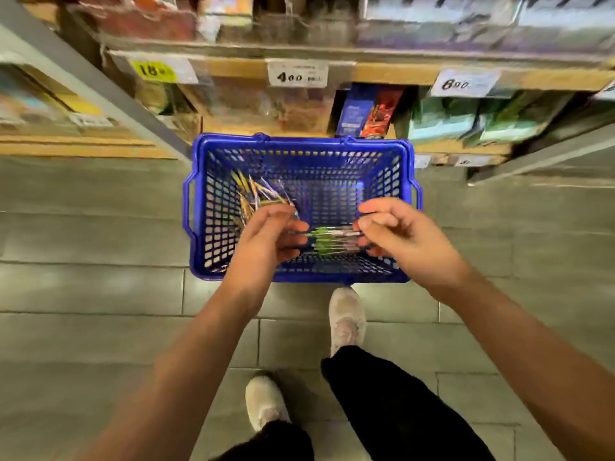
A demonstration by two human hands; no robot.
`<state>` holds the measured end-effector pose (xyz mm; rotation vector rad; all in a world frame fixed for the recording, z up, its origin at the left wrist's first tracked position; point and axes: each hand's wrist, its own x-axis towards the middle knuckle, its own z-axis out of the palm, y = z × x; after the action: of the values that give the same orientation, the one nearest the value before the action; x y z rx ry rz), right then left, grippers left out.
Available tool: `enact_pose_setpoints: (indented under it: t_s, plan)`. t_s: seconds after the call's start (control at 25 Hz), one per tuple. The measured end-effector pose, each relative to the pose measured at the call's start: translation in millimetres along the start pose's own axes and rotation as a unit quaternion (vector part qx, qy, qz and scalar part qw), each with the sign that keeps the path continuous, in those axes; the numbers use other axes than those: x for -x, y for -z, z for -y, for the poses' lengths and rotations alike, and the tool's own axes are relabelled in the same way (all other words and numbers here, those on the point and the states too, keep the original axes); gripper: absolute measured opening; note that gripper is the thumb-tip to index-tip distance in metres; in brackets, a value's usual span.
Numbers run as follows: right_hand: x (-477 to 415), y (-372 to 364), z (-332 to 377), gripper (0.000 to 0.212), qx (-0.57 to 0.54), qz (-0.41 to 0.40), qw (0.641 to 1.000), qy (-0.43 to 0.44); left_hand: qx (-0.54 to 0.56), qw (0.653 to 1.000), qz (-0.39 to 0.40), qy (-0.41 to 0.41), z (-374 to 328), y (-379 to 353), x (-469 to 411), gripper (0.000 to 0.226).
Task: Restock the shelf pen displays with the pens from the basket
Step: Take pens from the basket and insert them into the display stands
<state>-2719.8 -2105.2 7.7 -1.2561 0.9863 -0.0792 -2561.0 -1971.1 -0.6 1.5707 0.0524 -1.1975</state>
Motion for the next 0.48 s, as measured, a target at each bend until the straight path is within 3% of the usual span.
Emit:
enact_pose_setpoints:
  t_s: [0.16, 0.28, 0.36, 0.48]
  plan:
    - [-71, 7, -96, 0.019, 0.171, 0.031, 0.985, -0.006, -0.015, 0.999, -0.004, 0.030, 73, 7, -85, 0.015]
    - [-123, 11, -142, 0.025, 0.328, 0.092, 0.940, -0.003, -0.062, 0.996, 0.005, 0.063, 117, 3, -140, 0.016]
    - [-158, 6, -163, 0.031, 0.470, 0.145, 0.870, 0.000, -0.117, 0.990, 0.025, 0.080, 144, 3, -170, 0.021]
    - [-202, -9, -187, 0.034, 0.686, 0.235, 0.688, 0.001, -0.230, 0.970, 0.058, 0.059, 167, 5, -205, 0.028]
